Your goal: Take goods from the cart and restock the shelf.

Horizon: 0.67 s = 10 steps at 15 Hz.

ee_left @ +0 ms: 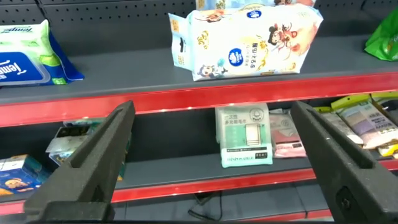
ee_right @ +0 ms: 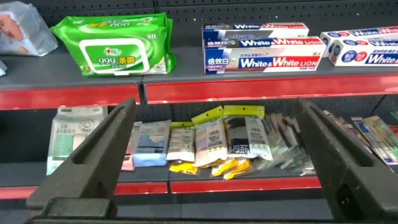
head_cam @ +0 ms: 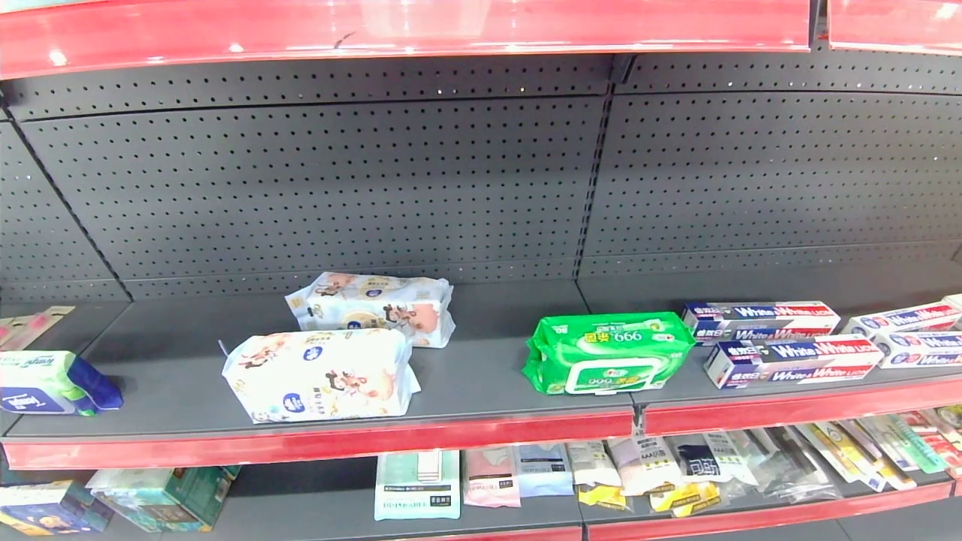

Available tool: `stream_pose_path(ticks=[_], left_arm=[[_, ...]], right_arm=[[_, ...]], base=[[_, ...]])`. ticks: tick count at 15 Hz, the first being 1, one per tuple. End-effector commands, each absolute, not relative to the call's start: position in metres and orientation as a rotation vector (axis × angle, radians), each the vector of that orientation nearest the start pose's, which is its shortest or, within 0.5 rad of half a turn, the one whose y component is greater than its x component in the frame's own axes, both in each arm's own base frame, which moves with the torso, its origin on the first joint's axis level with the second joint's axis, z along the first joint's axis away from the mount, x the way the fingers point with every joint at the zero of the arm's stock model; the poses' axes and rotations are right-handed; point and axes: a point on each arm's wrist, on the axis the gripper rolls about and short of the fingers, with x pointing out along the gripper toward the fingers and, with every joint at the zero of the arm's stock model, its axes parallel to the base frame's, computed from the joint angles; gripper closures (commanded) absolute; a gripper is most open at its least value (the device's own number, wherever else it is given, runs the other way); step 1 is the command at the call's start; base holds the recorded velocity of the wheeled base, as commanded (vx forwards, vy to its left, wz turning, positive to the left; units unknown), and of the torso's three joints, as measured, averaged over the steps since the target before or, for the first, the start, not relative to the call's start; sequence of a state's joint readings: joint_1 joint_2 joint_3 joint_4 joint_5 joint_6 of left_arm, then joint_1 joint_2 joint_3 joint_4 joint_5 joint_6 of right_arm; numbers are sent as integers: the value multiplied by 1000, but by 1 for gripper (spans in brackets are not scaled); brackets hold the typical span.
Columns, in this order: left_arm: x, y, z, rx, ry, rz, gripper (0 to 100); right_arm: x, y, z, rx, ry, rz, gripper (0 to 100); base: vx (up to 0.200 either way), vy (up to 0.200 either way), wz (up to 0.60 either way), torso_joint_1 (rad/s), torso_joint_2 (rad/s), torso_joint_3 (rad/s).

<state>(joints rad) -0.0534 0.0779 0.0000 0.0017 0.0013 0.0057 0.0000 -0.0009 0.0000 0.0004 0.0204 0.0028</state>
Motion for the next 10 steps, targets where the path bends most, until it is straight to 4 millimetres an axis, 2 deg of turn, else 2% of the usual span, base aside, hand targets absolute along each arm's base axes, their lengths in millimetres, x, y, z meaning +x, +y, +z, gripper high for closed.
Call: stream_pose_path(ticks=[1,8,9,10], left_arm=[[-17,1,77,8,80,-52,0],[-16,1,80,-33,85,-26,0],[-13,2,114,-83,65,-20,0],[3,1,155,-232,96,-12,0]], right_arm=[[-23,0,75,5,0,21,0],[-23,0,75,3,2,20,0],[-23,0,75,3,2,18,0],[-23,0,75,3,2,18,0]], base=[[0,0,0,0,0,0],[0,0,0,0,0,0],[0,0,0,0,0,0],[0,0,0,0,0,0]])
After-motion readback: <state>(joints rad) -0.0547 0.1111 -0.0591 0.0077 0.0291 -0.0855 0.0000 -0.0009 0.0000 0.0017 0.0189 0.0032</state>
